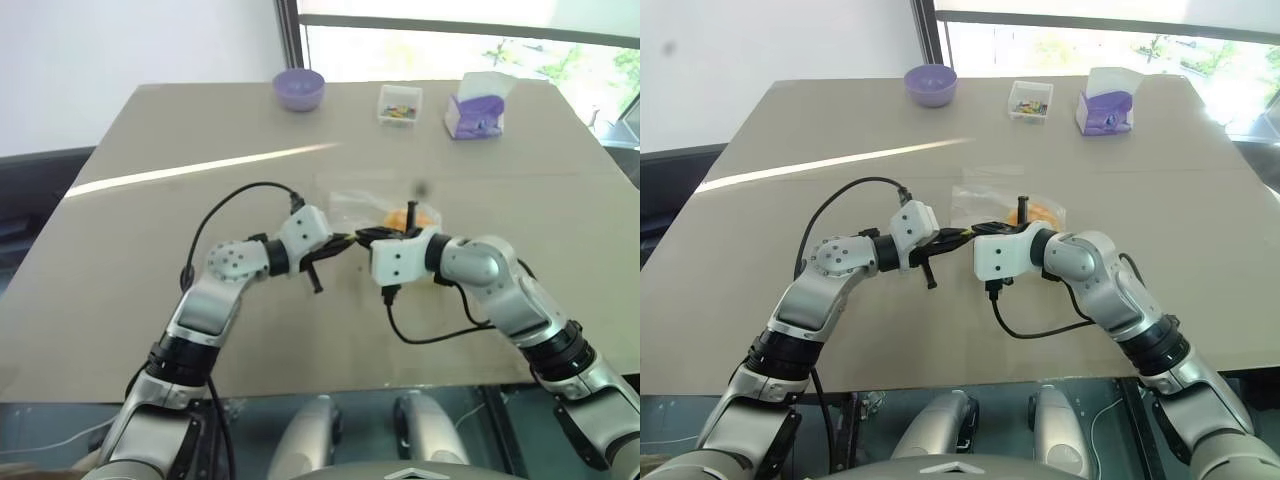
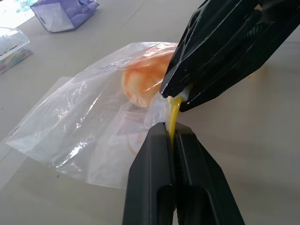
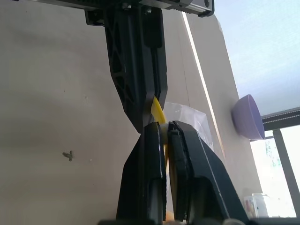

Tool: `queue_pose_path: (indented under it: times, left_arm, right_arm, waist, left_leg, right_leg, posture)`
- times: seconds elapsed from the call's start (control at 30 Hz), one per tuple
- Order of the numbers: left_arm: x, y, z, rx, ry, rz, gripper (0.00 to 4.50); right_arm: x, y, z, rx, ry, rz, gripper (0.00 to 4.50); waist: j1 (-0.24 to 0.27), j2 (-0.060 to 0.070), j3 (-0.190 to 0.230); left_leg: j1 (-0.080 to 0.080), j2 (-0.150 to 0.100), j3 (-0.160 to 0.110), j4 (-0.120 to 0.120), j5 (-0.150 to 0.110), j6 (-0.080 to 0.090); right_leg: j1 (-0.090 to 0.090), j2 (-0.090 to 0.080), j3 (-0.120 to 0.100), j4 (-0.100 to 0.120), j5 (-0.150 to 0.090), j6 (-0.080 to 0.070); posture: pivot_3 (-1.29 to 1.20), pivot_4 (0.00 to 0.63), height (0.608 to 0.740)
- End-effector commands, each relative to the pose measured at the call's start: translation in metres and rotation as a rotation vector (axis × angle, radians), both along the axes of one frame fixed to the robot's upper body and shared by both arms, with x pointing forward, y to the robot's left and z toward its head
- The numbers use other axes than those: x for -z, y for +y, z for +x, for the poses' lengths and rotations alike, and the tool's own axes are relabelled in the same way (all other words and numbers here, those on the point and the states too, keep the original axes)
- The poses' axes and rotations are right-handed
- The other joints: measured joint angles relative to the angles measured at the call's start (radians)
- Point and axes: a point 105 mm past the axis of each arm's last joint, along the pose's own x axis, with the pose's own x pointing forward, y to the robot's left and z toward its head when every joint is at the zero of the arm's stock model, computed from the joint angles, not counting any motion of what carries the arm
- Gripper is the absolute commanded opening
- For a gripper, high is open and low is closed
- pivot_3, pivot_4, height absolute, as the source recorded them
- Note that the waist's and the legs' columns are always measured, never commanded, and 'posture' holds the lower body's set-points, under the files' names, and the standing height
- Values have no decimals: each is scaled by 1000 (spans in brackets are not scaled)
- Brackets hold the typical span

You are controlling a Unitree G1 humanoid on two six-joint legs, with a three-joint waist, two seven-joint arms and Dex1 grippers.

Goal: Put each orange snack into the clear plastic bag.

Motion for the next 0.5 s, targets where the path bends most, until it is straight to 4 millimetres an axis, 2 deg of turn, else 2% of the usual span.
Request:
queue_pose_path:
  times: [0.03,0.13,0.5]
  left_arm:
    - [-4,11,3,-30,-16,-14,0]
    - [-3,15,5,-36,-16,-15,0]
    - [0,17,6,-35,-14,-13,0]
  right_arm:
    - [-12,-17,6,66,-48,13,33]
    - [-10,-28,10,105,-42,3,33]
    - [-5,-43,11,168,-26,-9,33]
  waist:
    - [0,0,0]
    - [0,0,0]
    - [0,0,0]
  left_leg:
    - [0,0,0,0,0,0]
    - [0,0,0,0,0,0]
    - [0,0,0,0,0,0]
  right_leg:
    - [0,0,0,0,0,0]
    - [0,0,0,0,0,0]
    - [0,0,0,0,0,0]
  posture:
    - [0,150,740]
    - [0,150,740]
    - [0,150,740]
